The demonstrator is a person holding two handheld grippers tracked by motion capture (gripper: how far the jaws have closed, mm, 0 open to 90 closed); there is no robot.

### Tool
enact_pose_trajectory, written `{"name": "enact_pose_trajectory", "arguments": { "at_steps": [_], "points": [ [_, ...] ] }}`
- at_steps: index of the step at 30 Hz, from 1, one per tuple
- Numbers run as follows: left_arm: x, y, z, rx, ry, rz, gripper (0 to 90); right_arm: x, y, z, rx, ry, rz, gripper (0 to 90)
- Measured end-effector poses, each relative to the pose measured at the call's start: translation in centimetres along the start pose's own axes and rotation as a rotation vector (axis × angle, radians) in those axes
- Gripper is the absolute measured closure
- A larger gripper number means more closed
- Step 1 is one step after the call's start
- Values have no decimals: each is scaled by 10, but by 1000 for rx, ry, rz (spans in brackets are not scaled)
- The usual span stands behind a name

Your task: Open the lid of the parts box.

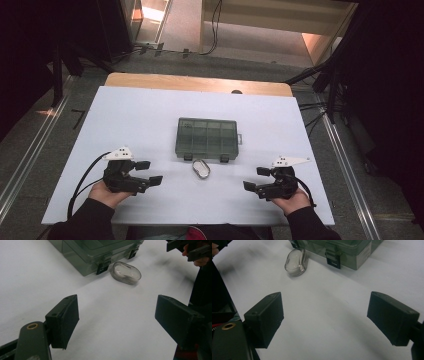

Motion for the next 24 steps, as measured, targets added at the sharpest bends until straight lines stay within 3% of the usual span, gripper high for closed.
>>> {"name": "enact_pose_trajectory", "arguments": {
  "at_steps": [24],
  "points": [
    [4,0,0,-4,-4,-17,195,1,8,-1,19,-7,-35,125]
  ]
}}
Point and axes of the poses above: each handheld gripper's, and its own axes: x roughly backward along the jaws, z roughly out of its underside, y roughly to its left, the point moved 6 cm from there along -x, roughly forward along the jaws, and after that the axes turned 7 degrees about -x, right-handed, at the moved point
